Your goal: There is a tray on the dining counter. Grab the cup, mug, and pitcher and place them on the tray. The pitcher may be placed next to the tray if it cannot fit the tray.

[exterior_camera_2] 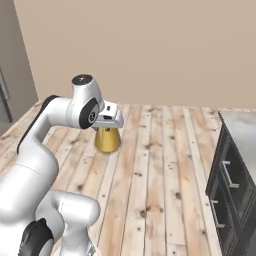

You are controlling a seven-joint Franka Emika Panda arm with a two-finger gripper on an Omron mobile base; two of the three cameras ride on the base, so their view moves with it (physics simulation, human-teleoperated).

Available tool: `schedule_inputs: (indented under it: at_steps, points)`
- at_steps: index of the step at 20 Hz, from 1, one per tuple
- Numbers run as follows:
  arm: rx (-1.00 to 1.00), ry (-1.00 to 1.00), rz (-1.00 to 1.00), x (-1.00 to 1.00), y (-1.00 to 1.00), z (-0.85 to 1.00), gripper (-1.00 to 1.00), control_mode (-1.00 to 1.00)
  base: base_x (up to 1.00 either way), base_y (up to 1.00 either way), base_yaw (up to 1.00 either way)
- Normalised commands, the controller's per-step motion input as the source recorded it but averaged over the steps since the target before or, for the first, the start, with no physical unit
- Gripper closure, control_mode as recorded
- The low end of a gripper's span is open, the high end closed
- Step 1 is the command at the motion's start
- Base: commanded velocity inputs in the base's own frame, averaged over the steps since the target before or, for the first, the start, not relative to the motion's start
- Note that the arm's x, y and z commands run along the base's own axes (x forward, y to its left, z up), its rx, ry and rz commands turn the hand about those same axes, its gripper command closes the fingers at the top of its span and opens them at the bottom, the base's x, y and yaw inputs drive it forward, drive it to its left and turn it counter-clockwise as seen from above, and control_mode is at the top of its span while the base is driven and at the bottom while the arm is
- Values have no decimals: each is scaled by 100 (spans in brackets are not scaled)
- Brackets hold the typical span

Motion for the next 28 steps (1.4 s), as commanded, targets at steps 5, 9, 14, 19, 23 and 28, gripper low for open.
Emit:
schedule_inputs:
  at_steps: [5,9,14,19,23,28]
  points:
    - [0,0,0,0,0,0,100,100,100,-51,0]
    - [0,0,0,0,0,0,100,100,100,-31,0]
    - [0,0,0,0,0,0,100,100,100,2,0]
    - [0,0,0,0,0,0,100,100,100,0,0]
    - [0,0,0,0,0,0,100,100,100,0,0]
    - [0,0,0,0,0,0,100,100,100,0,-2]
